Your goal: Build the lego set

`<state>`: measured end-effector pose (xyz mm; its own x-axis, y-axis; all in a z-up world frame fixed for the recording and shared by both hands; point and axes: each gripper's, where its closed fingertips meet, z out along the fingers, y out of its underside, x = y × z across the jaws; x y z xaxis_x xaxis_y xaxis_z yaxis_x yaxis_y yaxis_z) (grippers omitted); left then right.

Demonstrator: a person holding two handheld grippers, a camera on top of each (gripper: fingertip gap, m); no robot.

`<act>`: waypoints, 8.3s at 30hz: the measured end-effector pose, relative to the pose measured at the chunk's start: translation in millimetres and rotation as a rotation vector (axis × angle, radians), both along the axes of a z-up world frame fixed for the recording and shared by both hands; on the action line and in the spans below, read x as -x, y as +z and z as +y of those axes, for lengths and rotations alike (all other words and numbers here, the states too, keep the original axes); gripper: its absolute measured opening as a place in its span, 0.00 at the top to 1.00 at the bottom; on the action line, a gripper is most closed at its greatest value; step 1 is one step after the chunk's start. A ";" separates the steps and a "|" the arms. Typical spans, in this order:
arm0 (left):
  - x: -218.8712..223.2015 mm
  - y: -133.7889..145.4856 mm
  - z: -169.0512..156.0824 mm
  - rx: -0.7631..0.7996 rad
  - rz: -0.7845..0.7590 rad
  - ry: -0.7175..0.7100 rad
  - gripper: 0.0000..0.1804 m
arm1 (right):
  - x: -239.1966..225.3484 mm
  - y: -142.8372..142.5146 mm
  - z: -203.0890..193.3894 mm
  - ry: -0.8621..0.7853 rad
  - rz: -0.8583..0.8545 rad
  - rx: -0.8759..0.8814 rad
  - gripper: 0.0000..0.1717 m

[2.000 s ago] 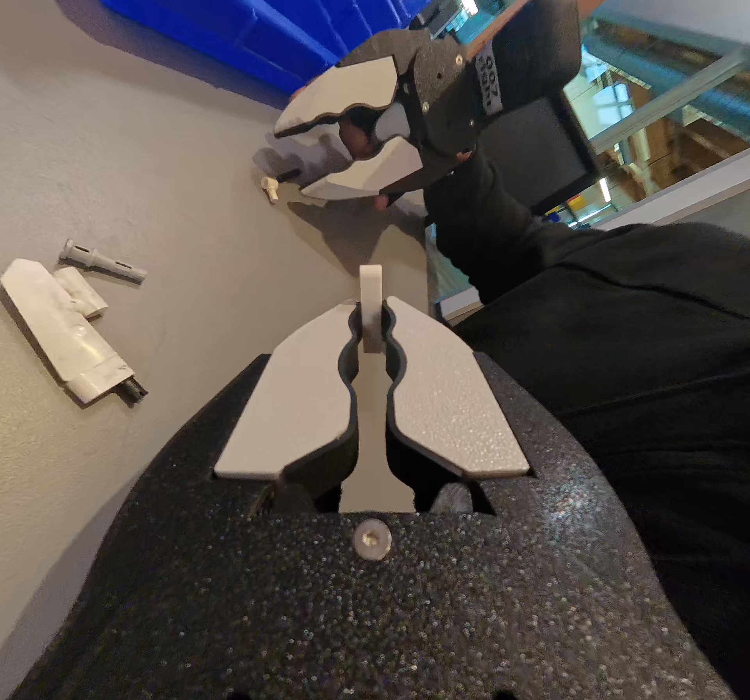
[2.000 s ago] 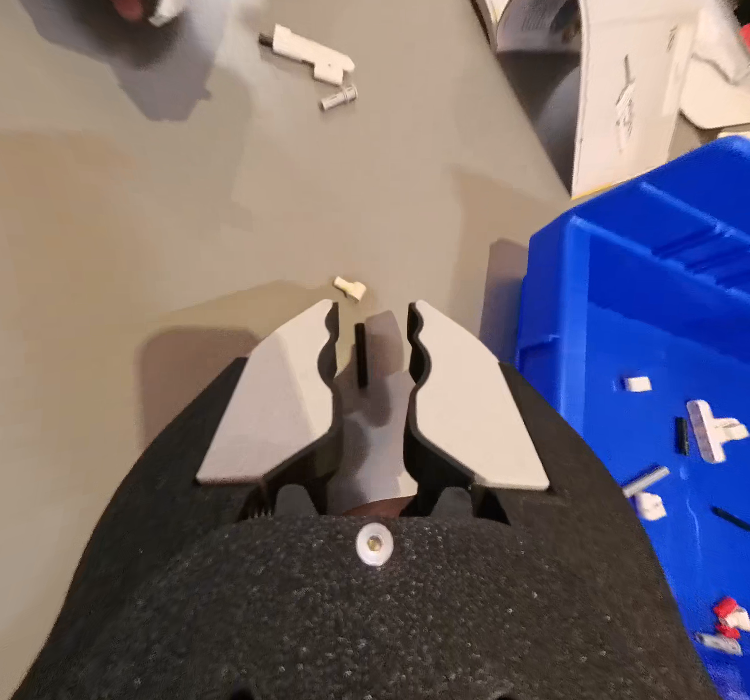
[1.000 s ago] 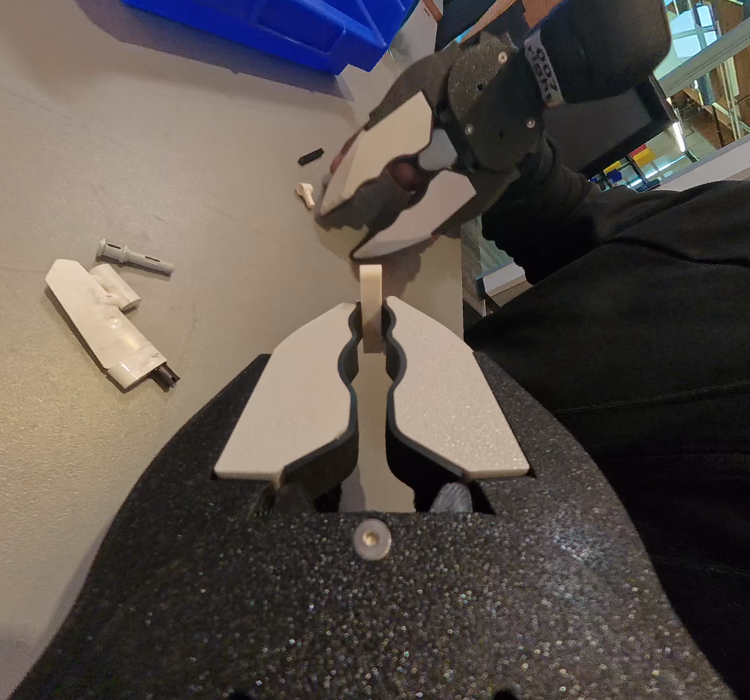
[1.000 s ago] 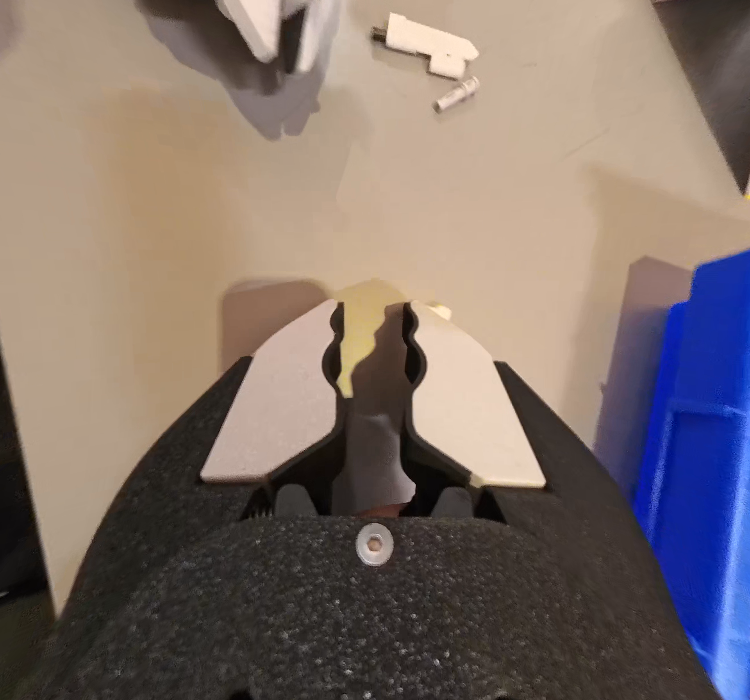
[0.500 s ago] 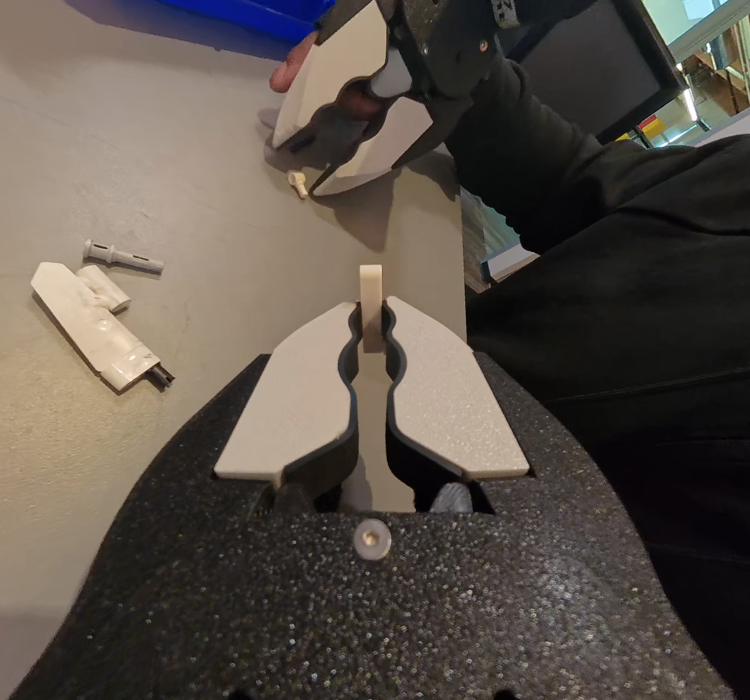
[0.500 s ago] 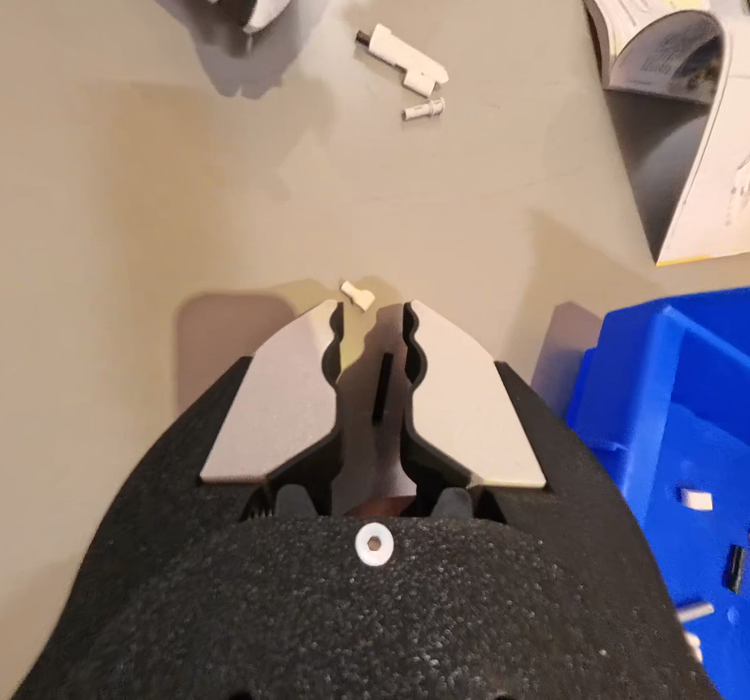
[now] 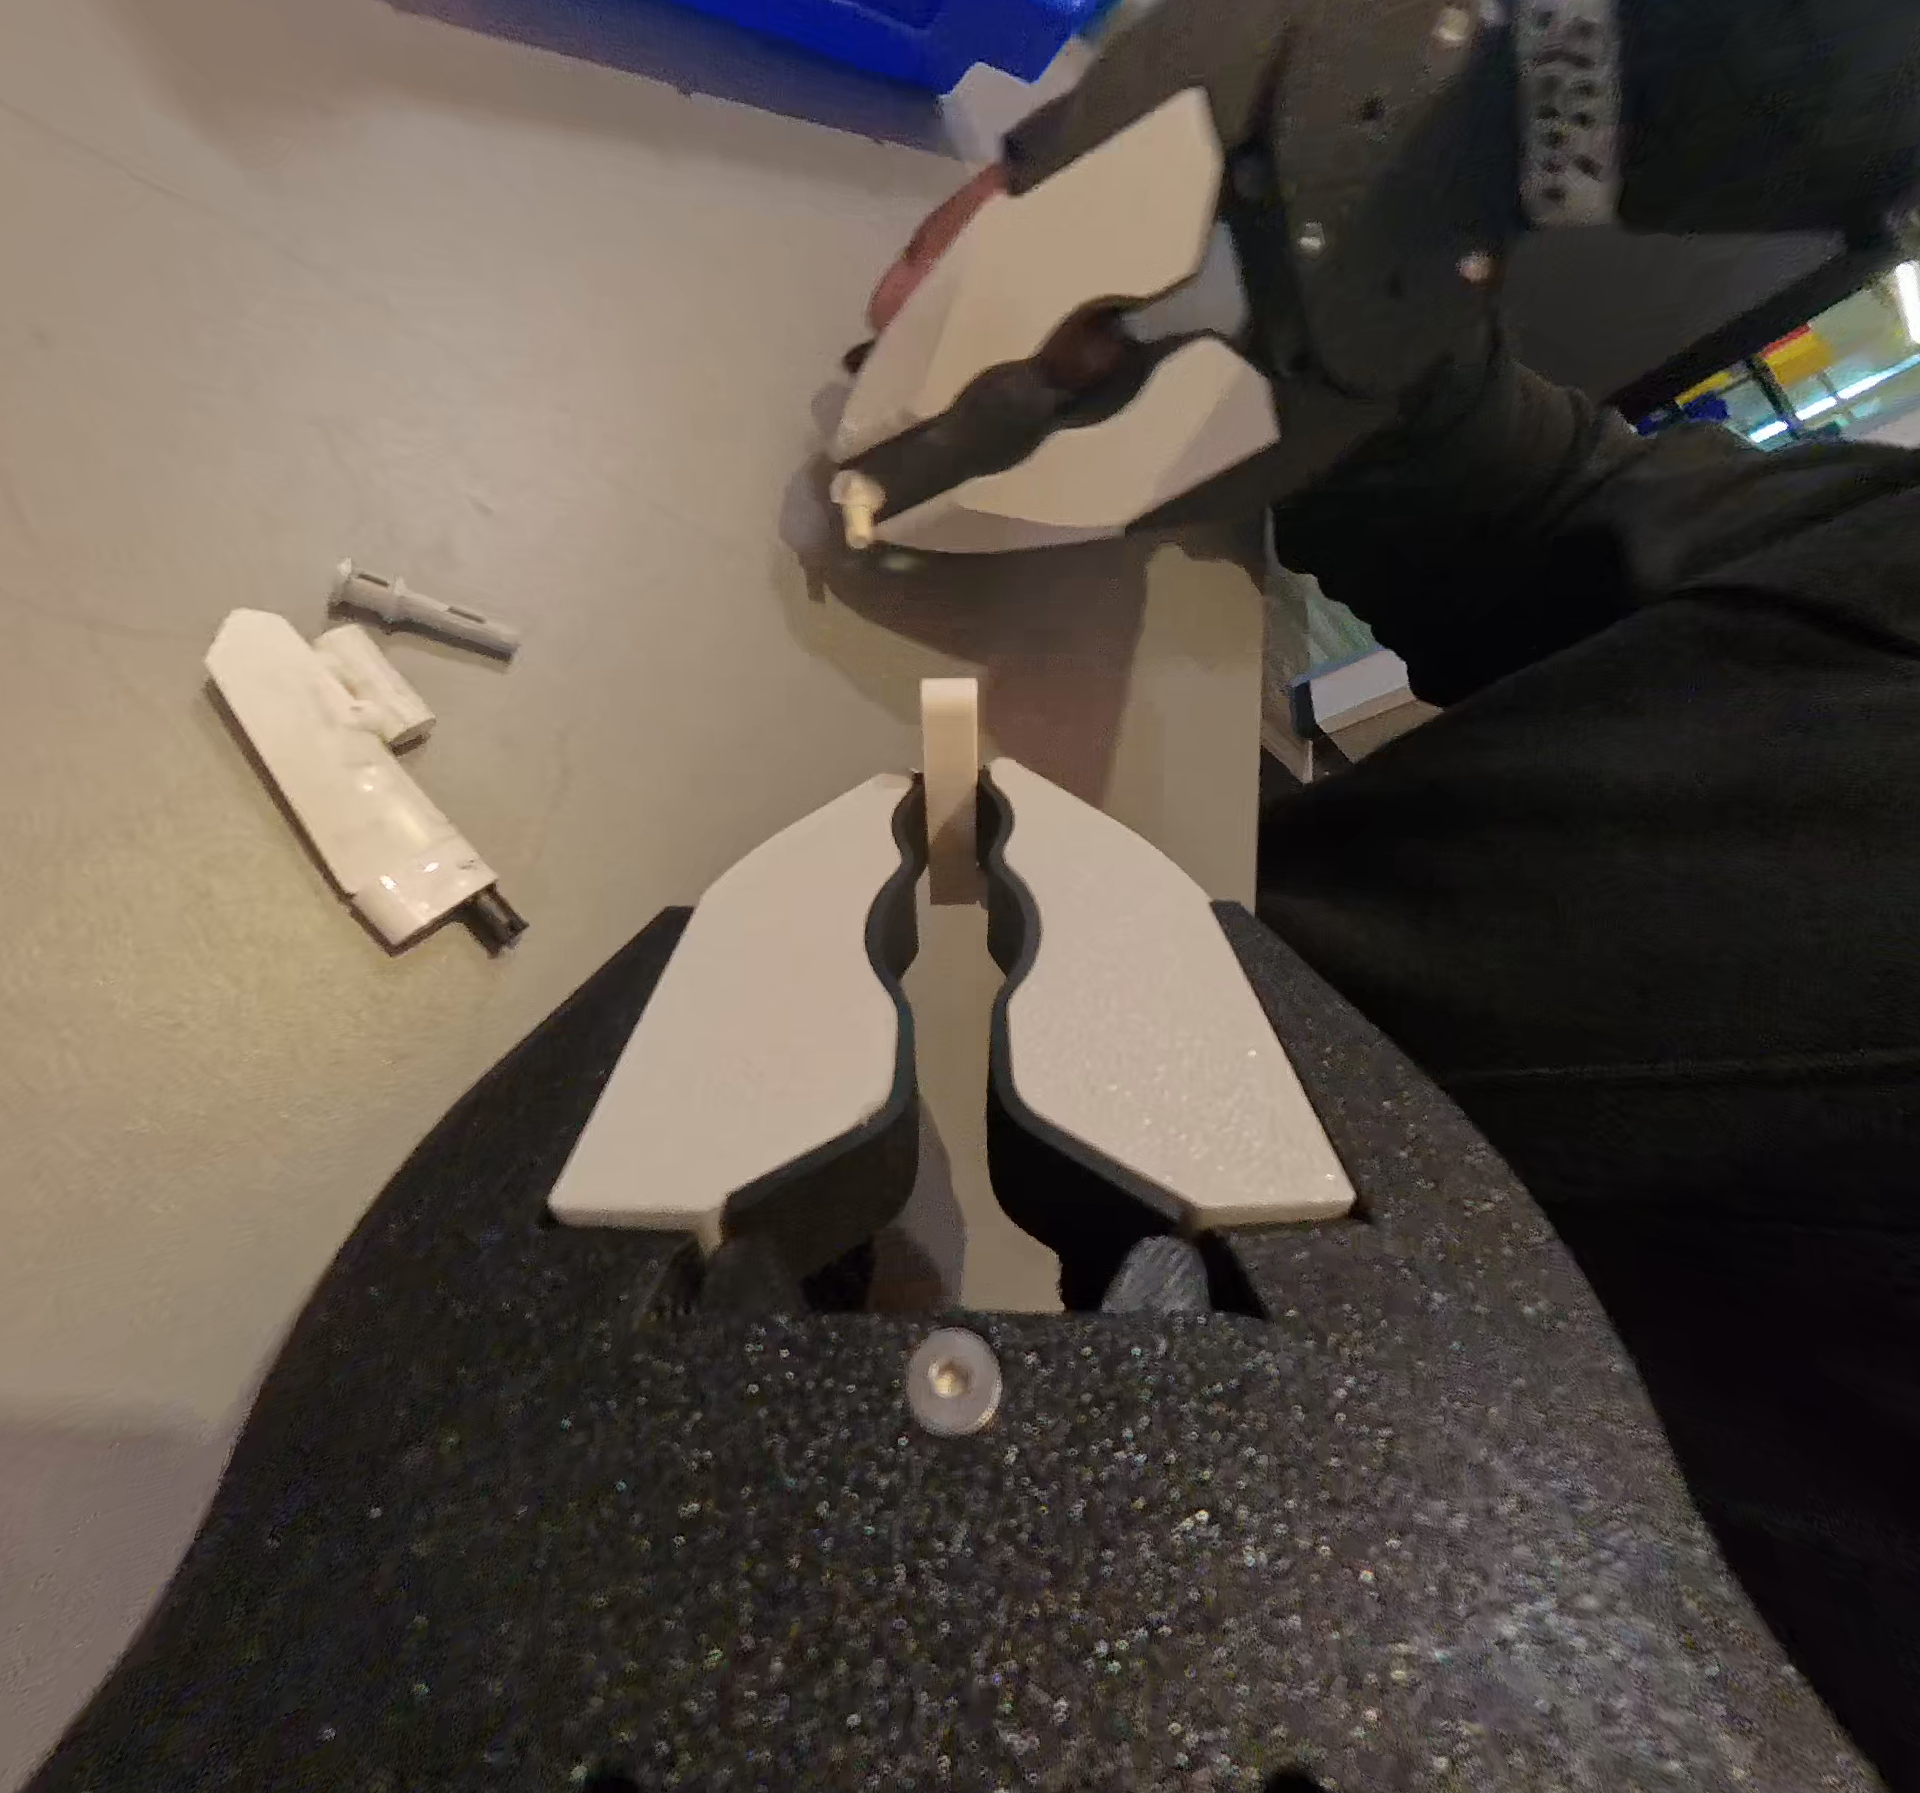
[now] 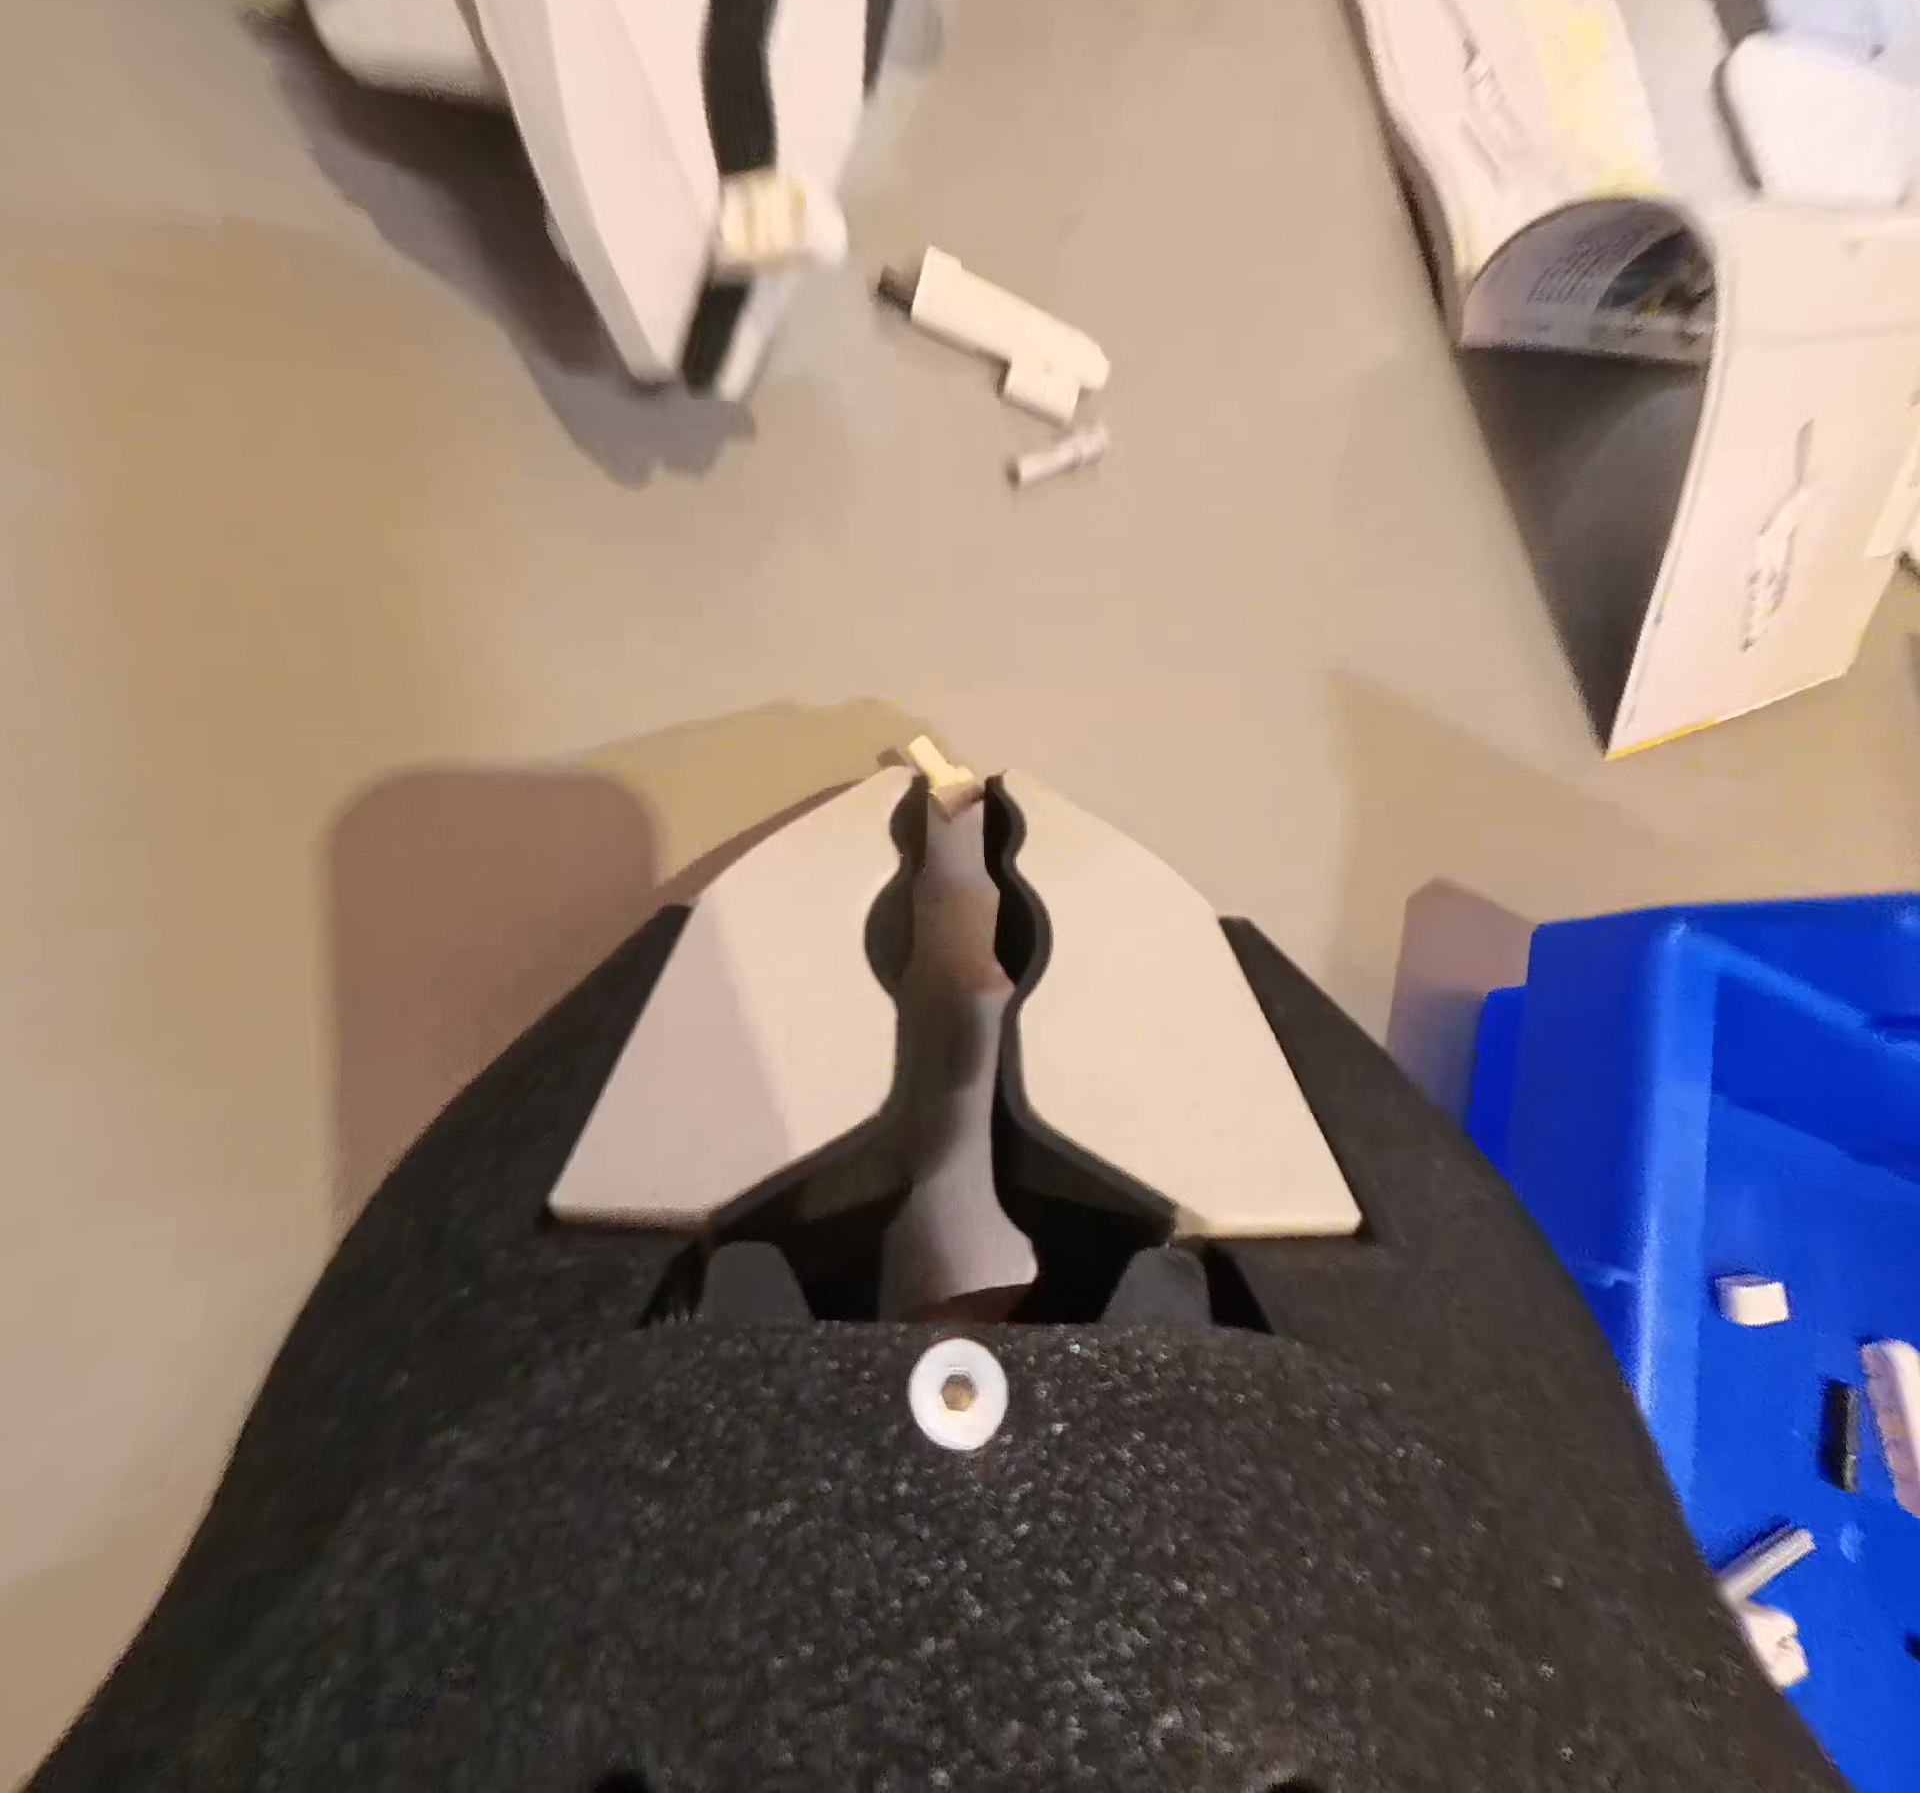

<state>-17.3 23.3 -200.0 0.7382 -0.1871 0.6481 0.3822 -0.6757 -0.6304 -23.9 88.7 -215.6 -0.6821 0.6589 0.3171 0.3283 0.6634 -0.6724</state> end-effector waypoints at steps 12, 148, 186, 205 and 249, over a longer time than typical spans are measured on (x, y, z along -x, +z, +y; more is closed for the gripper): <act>-10.9 3.6 -4.2 0.004 -0.073 -0.056 0.95 | 11.8 48.5 -66.6 0.179 0.218 -0.091 0.94; -7.6 74.6 -58.2 -0.404 -0.549 0.164 0.95 | -4.3 90.9 -129.5 0.492 0.227 0.442 0.96; -8.7 55.9 -59.4 -0.271 -0.359 0.065 0.95 | -2.6 76.2 -124.3 0.466 0.180 0.465 0.96; 21.6 -5.2 -36.5 0.037 0.084 0.378 0.96 | 29.6 42.2 -104.5 0.093 0.192 0.070 0.96; 29.1 -14.4 -35.4 0.068 0.322 0.433 0.95 | 32.3 30.1 -97.9 -0.222 0.360 -0.045 0.96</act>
